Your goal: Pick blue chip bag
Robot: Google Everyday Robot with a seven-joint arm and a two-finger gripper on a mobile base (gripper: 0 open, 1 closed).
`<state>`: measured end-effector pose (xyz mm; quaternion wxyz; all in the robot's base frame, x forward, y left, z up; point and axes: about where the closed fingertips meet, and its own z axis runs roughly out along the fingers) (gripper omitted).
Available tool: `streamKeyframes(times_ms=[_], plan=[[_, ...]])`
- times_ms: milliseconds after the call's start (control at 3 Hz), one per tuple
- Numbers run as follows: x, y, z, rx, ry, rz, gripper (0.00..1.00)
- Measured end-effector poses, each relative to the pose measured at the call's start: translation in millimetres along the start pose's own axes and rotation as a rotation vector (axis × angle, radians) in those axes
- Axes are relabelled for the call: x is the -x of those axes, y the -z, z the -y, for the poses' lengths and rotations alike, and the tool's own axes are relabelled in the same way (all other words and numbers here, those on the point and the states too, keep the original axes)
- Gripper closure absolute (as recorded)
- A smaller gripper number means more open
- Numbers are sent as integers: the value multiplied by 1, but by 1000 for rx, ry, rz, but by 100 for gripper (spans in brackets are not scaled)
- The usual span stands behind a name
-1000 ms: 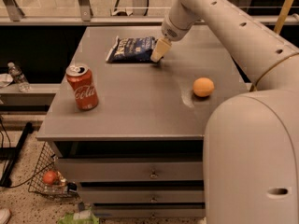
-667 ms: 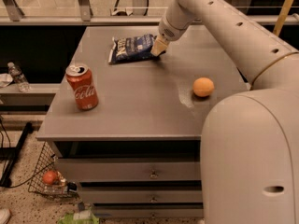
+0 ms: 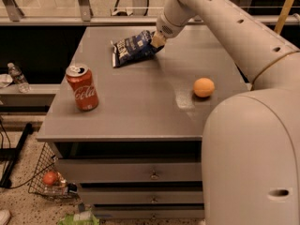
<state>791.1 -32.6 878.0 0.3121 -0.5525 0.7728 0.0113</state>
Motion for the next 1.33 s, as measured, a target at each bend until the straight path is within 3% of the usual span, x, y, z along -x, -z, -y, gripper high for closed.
streamKeyframes(times_ms=[667, 1000, 1333], plan=[[8, 64, 40, -152, 38, 54, 100], [8, 84, 53, -204, 43, 69, 100], [7, 92, 57, -213, 34, 93, 100]])
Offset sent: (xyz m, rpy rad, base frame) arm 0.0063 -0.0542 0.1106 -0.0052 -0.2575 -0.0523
